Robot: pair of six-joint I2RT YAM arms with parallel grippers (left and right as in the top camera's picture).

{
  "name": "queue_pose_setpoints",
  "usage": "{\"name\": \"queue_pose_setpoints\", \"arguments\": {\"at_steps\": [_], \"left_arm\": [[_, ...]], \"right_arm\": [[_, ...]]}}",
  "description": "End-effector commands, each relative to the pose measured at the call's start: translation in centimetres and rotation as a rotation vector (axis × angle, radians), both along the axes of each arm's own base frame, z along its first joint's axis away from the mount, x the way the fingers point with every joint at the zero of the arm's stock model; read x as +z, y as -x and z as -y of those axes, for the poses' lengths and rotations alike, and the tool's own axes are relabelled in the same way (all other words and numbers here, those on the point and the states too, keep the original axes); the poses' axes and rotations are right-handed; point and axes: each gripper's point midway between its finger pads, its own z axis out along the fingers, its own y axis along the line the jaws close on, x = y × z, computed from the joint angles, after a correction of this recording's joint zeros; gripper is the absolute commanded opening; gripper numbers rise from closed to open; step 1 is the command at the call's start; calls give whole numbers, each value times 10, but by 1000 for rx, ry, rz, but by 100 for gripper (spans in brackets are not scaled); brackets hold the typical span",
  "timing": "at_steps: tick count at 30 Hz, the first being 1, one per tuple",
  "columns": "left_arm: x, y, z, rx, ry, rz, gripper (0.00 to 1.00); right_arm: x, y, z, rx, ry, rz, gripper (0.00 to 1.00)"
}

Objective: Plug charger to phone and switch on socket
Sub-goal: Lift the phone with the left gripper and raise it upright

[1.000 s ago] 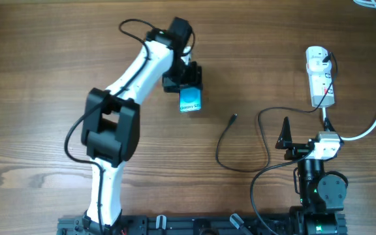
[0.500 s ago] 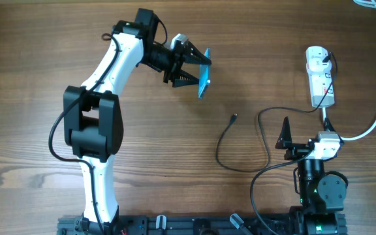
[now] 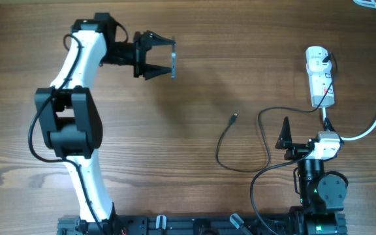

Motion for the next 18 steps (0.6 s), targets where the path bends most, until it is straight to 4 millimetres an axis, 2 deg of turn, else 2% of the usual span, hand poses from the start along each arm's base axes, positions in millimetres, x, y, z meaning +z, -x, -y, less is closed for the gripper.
{"name": "queue_pose_setpoints", "arguments": {"at_steps": [1, 8, 18], "left_arm": [[26, -3, -19, 52, 57, 1, 67], [26, -2, -21, 57, 57, -2, 68], [34, 9, 8, -6, 98, -13, 68]], "right_arm": [[2, 0, 1, -6, -14, 11, 100], [2, 0, 1, -6, -14, 11, 100], [2, 0, 1, -6, -14, 11, 100]]}}
